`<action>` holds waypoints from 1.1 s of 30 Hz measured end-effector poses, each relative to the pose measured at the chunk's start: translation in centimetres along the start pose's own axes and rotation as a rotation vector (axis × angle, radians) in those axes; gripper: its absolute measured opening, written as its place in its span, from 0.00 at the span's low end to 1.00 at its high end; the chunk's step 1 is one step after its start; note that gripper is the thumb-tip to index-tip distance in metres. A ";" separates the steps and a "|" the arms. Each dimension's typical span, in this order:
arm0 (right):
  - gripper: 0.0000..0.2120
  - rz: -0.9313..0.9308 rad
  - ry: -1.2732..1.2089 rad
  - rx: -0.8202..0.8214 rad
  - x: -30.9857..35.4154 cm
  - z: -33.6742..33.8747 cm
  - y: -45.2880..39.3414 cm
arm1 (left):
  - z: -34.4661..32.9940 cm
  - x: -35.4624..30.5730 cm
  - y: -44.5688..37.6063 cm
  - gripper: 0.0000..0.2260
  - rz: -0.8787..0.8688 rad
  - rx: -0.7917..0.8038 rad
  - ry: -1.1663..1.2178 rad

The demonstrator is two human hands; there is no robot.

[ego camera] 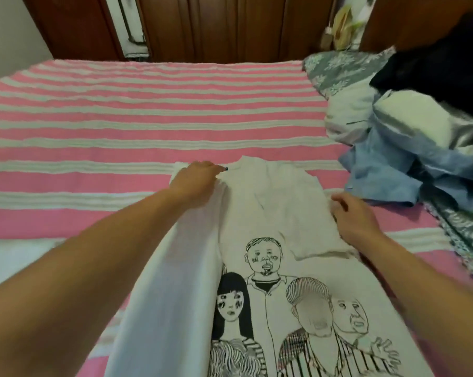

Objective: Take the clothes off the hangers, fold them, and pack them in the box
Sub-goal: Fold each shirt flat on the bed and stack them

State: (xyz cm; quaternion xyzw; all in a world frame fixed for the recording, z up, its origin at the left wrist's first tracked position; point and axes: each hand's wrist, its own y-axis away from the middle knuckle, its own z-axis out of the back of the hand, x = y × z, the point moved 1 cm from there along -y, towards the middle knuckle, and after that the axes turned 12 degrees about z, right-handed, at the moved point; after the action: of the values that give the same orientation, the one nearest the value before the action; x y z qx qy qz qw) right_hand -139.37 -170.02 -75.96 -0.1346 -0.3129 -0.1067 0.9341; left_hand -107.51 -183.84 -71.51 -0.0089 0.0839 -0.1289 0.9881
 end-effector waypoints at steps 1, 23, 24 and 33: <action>0.11 0.025 0.018 -0.059 -0.6 -0.7 -0.1 | -0.7 0.3 -1.9 0.19 -0.027 0.039 -0.046; 0.15 -0.148 0.045 0.080 0.3 -0.9 -2.0 | -5.9 -5.6 4.6 0.35 -0.003 0.011 0.007; 0.13 -0.183 0.056 0.136 0.9 -0.5 -2.3 | -6.9 -6.1 6.0 0.35 -0.029 0.071 -0.033; 0.09 0.057 0.064 0.177 10.4 1.3 -3.4 | -0.7 -9.4 4.1 0.15 0.389 0.193 1.032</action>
State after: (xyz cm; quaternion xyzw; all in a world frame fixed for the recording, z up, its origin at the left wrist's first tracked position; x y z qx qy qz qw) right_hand -132.95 -174.00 -67.99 -0.0569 -0.2872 -0.0564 0.9545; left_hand -115.56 -177.50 -70.82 0.1614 0.5444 0.0611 0.8209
